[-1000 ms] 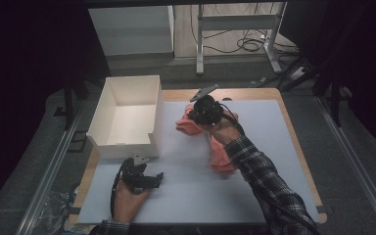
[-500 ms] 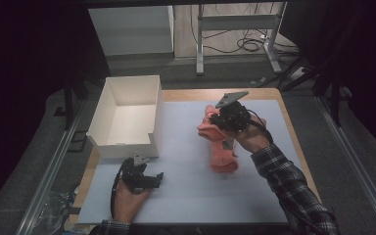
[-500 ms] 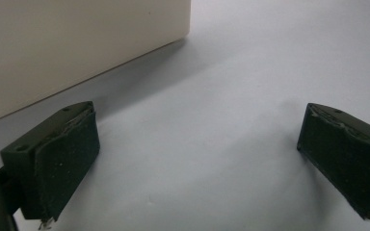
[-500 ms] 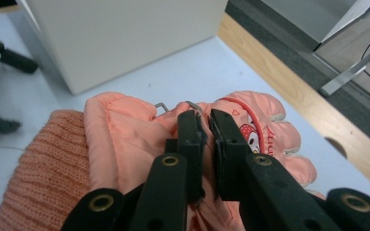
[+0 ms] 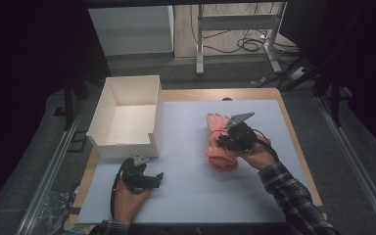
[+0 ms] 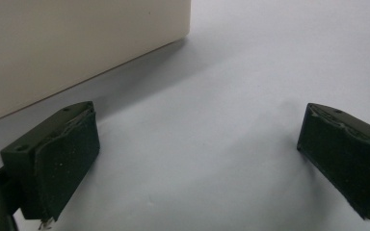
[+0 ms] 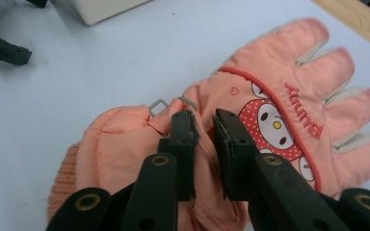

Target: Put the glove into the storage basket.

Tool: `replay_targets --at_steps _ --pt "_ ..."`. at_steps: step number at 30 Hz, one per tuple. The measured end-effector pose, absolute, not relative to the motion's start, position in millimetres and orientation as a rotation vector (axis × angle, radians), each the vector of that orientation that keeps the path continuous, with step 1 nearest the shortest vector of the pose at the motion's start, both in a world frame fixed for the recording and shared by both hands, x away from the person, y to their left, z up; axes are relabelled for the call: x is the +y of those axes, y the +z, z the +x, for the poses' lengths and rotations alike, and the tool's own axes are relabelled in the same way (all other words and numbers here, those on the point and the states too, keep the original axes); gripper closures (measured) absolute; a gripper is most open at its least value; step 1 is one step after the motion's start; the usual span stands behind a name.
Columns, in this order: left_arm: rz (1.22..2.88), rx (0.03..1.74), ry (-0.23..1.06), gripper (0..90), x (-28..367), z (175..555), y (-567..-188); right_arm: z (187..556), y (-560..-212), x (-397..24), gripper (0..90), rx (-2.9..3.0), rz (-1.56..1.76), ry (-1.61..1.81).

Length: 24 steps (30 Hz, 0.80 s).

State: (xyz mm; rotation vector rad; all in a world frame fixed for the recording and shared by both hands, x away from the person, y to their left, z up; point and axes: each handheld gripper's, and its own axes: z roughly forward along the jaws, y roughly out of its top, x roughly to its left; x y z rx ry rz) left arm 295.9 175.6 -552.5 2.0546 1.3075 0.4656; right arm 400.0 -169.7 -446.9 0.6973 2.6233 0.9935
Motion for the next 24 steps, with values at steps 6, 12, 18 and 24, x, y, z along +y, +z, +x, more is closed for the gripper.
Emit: replay_targets --at_steps 6,12,18,24 --pt "2.055 1.306 0.465 1.1 175.6 296.0 -552.5 395.5 -440.3 -180.2 65.3 2.604 0.730 1.018" --pt "2.056 1.306 0.466 1.1 175.6 296.0 -552.4 395.7 -428.7 -186.7 59.4 2.577 0.758 1.058" --pt "2.056 1.307 0.466 1.1 175.7 296.0 -552.4 406.7 -426.6 -186.5 57.6 2.513 0.843 1.075" --pt "2.054 1.309 0.466 1.1 175.5 295.8 -552.5 425.1 -438.6 -179.3 57.7 2.507 0.909 1.067"
